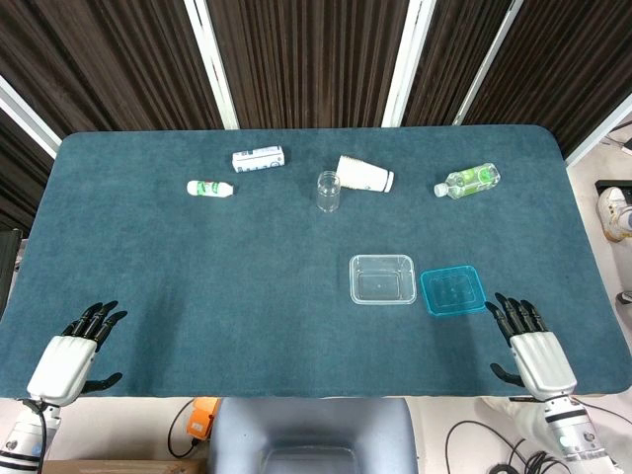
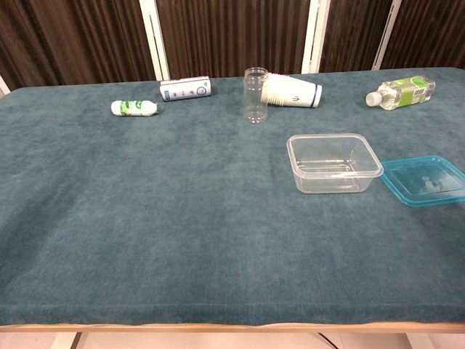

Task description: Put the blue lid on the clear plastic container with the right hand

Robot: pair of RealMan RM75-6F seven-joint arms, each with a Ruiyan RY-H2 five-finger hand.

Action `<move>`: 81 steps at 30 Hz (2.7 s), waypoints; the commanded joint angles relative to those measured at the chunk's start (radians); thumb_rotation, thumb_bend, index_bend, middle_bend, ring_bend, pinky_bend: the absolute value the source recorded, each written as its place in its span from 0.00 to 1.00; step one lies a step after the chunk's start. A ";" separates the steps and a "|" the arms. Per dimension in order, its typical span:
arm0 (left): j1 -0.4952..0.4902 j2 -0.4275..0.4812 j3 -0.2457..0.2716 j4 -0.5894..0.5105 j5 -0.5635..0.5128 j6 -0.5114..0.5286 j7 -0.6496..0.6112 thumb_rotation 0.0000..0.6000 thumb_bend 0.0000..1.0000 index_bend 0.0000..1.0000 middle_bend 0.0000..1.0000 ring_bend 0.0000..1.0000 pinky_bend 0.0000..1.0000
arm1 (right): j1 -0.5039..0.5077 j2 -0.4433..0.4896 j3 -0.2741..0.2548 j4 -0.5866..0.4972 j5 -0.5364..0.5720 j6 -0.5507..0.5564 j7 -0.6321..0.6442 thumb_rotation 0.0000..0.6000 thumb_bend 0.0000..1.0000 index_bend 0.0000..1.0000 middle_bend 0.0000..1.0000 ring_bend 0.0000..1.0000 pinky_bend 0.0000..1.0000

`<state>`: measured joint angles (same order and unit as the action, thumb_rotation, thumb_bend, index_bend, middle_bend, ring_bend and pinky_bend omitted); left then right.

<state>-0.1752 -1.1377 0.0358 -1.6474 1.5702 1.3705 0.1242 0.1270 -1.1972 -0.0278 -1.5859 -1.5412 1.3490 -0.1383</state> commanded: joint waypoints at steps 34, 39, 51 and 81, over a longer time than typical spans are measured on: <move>0.029 0.029 -0.001 -0.011 0.000 0.040 -0.051 1.00 0.48 0.17 0.07 0.07 0.29 | 0.390 0.019 0.118 0.155 0.211 -0.601 0.030 1.00 0.29 0.00 0.00 0.00 0.00; 0.028 0.030 -0.001 -0.011 -0.002 0.034 -0.050 1.00 0.48 0.17 0.07 0.07 0.29 | 0.424 -0.007 0.109 0.210 0.235 -0.635 -0.022 1.00 0.29 0.00 0.00 0.00 0.00; 0.027 0.031 -0.002 -0.012 -0.004 0.027 -0.052 1.00 0.48 0.17 0.07 0.07 0.29 | 0.495 -0.079 0.100 0.303 0.344 -0.712 -0.115 1.00 0.29 0.00 0.00 0.00 0.00; 0.028 0.036 0.000 -0.011 0.007 0.027 -0.065 1.00 0.48 0.17 0.07 0.07 0.29 | 0.580 -0.191 0.055 0.418 0.483 -0.786 -0.176 1.00 0.29 0.00 0.08 0.14 0.20</move>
<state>-0.1473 -1.1020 0.0362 -1.6589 1.5768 1.3977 0.0591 0.7069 -1.3879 0.0275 -1.1685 -1.0581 0.5635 -0.3145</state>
